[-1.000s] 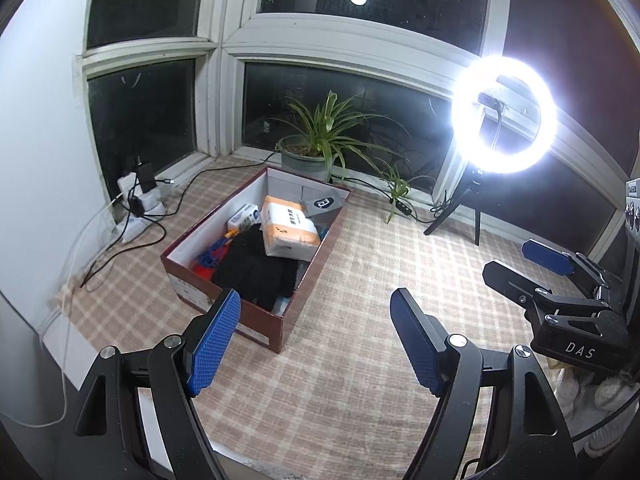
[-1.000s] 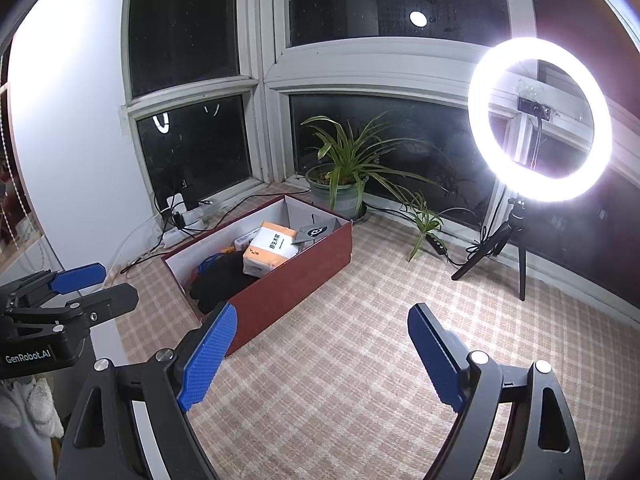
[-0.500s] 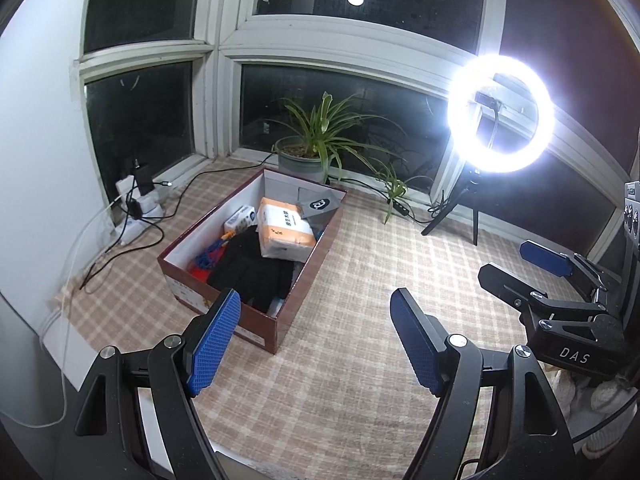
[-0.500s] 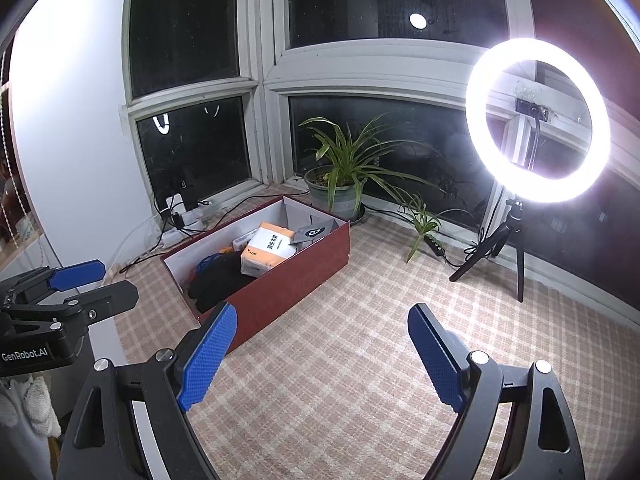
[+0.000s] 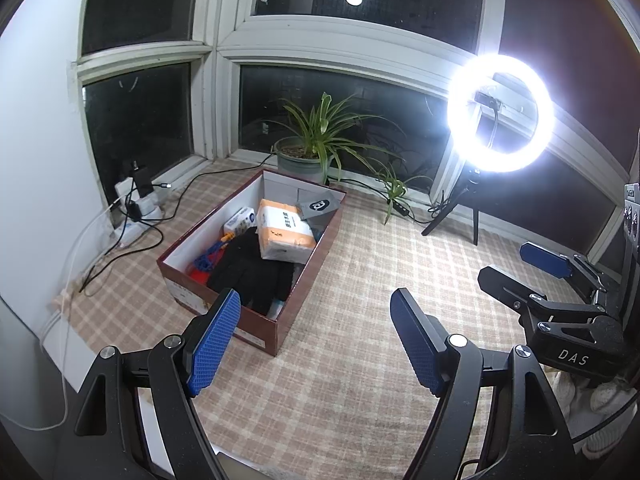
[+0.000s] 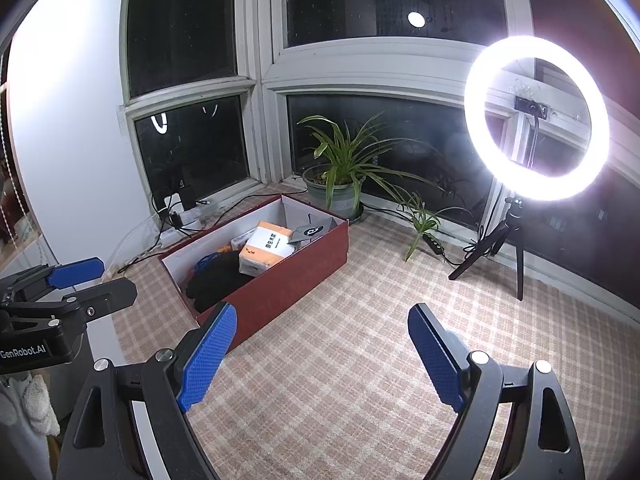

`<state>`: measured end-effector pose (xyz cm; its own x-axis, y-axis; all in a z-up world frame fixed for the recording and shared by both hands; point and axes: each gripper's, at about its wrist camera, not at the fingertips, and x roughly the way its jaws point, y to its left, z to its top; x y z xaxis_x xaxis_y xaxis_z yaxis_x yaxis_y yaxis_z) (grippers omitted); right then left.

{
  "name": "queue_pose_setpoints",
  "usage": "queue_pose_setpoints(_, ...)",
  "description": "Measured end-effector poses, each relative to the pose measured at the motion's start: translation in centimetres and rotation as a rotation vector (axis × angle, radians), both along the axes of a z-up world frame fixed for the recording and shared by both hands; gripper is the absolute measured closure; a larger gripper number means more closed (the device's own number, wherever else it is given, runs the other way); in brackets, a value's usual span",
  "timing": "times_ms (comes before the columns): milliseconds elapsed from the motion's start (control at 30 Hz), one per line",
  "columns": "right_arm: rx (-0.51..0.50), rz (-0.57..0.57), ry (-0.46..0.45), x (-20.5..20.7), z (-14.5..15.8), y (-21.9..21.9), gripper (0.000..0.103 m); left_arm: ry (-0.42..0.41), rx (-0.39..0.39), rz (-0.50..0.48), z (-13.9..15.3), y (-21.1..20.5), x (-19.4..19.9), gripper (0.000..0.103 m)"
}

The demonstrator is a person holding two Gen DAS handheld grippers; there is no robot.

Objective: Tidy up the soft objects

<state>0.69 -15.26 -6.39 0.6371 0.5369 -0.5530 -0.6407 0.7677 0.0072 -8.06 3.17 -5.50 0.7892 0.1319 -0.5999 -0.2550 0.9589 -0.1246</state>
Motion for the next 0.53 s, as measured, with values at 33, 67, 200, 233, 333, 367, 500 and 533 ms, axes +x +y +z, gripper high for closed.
queue_pose_setpoints(33, -0.002, 0.0, 0.0, 0.02, -0.08, 0.0, 0.018, -0.001, 0.0, 0.001, 0.01, 0.02, 0.01, 0.025)
queue_pose_setpoints(67, -0.002, 0.0, -0.001, 0.02, -0.09, 0.0, 0.018, 0.0, 0.003, 0.0, -0.02, -0.01, 0.01, 0.025)
queue_pose_setpoints(200, -0.001, -0.002, 0.001, 0.04, -0.16, 0.03, 0.018, -0.003, 0.002, -0.001, 0.02, 0.05, 0.01, 0.025)
queue_pose_setpoints(233, -0.002, -0.002, 0.001, 0.05, -0.21, 0.03, 0.018, -0.005, 0.005, 0.001, 0.02, 0.03, 0.02, 0.025)
queue_pose_setpoints(333, -0.003, -0.003, 0.0, 0.09, -0.4, 0.05, 0.018, -0.023, 0.007, -0.008, 0.08, 0.04, 0.03, 0.025)
queue_pose_setpoints(367, -0.003, -0.003, 0.001, 0.15, -0.42, 0.03, 0.018, -0.027, 0.011, -0.007, 0.07, -0.06, -0.02, 0.025)
queue_pose_setpoints(500, -0.009, -0.003, 0.003, 0.3, -0.79, -0.06, 0.018, -0.019, 0.022, -0.009, -0.15, -0.24, 0.29, 0.022)
queue_pose_setpoints(533, -0.01, -0.004, 0.004, 0.36, -0.89, -0.1, 0.018, -0.016, 0.023, -0.007, -0.22, -0.3, 0.31, 0.022)
